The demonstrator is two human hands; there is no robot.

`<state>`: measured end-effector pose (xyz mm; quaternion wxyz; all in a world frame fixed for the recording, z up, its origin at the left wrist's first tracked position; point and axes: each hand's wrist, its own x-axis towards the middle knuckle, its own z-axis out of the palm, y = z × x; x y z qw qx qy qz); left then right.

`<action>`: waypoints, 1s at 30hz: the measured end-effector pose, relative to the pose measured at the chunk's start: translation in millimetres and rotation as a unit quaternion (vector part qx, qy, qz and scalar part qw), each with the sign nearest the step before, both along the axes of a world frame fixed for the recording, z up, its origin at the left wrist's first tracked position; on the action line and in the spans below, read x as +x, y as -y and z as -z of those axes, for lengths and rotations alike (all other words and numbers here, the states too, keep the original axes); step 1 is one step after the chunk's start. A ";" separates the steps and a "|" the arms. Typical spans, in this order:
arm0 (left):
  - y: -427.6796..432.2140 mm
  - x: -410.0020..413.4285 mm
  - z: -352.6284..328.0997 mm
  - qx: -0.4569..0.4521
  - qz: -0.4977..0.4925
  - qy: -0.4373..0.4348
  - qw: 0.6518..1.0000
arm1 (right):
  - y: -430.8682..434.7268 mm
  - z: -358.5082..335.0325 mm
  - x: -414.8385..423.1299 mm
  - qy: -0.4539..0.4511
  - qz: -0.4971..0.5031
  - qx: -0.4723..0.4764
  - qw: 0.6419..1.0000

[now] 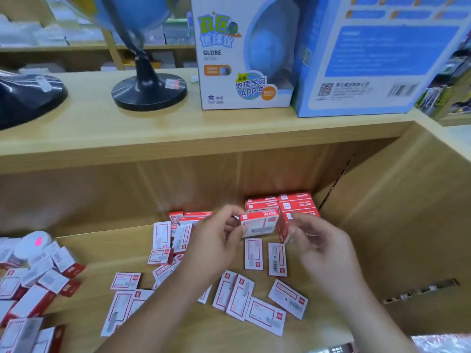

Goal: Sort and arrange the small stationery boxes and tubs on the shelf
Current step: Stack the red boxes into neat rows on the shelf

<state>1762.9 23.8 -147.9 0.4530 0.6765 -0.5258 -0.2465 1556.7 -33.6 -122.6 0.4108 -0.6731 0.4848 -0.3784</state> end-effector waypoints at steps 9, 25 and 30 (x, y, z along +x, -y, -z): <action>41.3 -14.3 33.5 0.061 -0.044 0.115 0.990 | -12.1 19.2 -26.1 0.035 -0.013 0.054 0.998; 41.3 -4.3 33.5 0.066 -0.060 0.223 0.971 | -28.0 51.8 -47.3 -0.138 -0.036 0.144 0.979; -28.1 15.3 36.1 0.025 -0.040 0.250 0.967 | -35.4 43.8 -44.7 -0.228 -0.112 0.063 0.965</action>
